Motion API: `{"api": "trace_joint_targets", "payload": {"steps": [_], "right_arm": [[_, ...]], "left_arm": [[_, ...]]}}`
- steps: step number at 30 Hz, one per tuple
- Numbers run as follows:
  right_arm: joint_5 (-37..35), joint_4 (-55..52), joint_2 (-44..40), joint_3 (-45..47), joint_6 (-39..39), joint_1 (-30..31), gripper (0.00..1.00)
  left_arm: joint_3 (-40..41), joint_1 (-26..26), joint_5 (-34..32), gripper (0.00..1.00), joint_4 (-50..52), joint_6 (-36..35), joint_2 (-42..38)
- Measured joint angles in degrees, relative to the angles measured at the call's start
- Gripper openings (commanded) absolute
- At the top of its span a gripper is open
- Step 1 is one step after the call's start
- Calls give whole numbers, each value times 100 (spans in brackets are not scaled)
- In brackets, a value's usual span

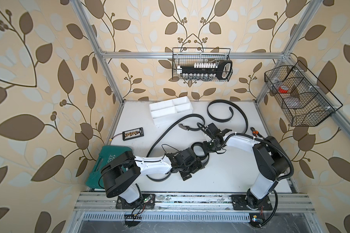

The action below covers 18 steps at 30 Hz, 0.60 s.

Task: Place the belts into the storage roll
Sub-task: Roll the belt at the center of the board.

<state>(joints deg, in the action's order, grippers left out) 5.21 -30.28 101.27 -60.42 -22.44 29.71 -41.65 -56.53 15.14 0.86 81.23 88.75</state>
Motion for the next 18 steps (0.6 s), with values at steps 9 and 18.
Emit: {"api": "trace_joint_targets", "payload": {"steps": [9, 18], "right_arm": [[15, 92, -48, 83, 0, -11, 0], [17, 302, -153, 262, 0, -17, 0]], "left_arm": [[-4, 352, -59, 99, -396, 92, 129], [-162, 815, -61, 99, -435, -7, 282]]}}
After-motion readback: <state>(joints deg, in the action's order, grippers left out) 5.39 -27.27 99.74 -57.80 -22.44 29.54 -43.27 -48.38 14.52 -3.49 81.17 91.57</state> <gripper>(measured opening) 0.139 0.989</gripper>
